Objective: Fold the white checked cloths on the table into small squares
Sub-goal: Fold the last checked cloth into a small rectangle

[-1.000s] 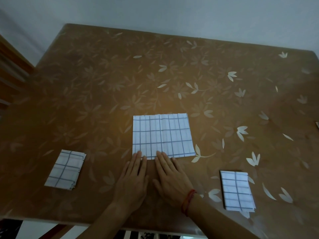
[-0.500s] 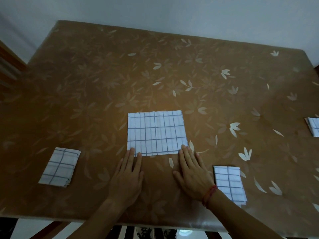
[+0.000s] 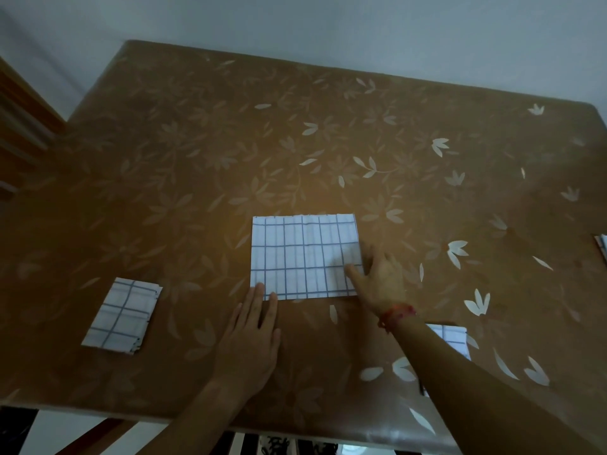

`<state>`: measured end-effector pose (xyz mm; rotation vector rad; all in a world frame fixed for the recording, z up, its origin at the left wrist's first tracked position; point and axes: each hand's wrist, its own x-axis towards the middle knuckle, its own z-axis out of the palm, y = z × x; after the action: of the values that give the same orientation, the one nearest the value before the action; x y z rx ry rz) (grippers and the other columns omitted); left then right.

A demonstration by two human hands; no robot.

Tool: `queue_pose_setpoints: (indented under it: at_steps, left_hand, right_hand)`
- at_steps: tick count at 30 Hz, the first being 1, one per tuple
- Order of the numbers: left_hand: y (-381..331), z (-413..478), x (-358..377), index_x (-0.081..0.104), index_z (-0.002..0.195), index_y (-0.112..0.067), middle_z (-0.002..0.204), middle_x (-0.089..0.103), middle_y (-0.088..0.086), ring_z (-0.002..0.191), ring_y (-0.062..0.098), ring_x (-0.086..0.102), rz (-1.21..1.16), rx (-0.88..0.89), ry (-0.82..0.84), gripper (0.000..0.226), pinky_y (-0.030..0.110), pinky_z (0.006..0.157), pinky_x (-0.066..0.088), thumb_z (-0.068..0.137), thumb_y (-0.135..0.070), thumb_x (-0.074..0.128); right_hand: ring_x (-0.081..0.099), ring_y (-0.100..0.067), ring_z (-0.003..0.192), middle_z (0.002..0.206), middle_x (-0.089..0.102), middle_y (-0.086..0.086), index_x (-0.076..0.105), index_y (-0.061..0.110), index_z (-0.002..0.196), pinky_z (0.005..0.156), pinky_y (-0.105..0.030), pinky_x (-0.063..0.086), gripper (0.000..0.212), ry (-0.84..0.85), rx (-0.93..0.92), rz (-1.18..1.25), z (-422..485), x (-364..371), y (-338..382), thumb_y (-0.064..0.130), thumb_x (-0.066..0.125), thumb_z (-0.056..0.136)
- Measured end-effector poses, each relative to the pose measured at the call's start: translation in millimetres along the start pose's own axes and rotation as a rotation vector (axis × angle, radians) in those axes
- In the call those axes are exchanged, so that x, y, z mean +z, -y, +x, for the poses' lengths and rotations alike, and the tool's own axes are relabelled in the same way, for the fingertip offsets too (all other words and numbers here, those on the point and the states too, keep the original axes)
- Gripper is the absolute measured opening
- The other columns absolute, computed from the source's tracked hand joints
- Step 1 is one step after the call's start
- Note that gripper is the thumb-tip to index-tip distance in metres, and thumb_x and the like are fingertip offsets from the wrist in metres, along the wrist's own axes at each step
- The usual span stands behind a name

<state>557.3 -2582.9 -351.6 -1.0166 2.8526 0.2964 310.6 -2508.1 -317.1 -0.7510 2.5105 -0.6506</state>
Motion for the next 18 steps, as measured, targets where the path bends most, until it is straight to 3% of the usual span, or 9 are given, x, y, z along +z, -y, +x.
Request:
queue_pose_setpoints:
  at_steps: [3,5,9,18]
  left_hand:
    - [-1,-1,-1,0.022,0.15,-0.012,0.159,0.013,0.013,0.147,0.025,0.007,0.002,-0.002,0.004,0.06,0.039,0.114,0.014,0.1,-0.041,0.008]
    - [0,-1,-1,0.023,0.15,-0.011,0.159,0.013,0.013,0.147,0.025,0.006,-0.002,-0.006,0.011,0.059,0.04,0.113,0.014,0.099,-0.04,0.015]
    - [0,-1,0,0.022,0.15,-0.011,0.159,0.012,0.013,0.147,0.025,0.006,-0.013,-0.009,0.014,0.059,0.04,0.113,0.015,0.099,-0.04,0.018]
    - [-1,-1,3,0.02,0.151,-0.013,0.16,0.009,0.011,0.147,0.024,0.003,-0.029,-0.028,0.029,0.059,0.04,0.113,0.015,0.098,-0.039,0.021]
  right_hand:
    - [0.061,-0.025,0.097,0.102,0.064,-0.001,0.055,0.022,0.113,0.083,-0.047,0.055,0.081,0.022,0.147,0.084,20,3,6,0.073,0.059,0.05]
    - [0.063,-0.025,0.1,0.108,0.066,-0.001,0.056,0.021,0.116,0.084,-0.047,0.055,0.082,0.032,0.177,0.094,26,7,10,0.066,0.069,0.049]
    - [0.063,-0.028,0.099,0.107,0.067,-0.007,0.058,0.012,0.114,0.084,-0.045,0.055,0.064,-0.001,0.243,0.053,30,8,17,0.043,0.082,0.063]
    - [0.062,-0.021,0.069,0.083,0.07,-0.009,0.07,0.006,0.086,0.071,-0.038,0.059,0.02,0.066,0.311,0.045,38,3,27,0.019,0.076,0.072]
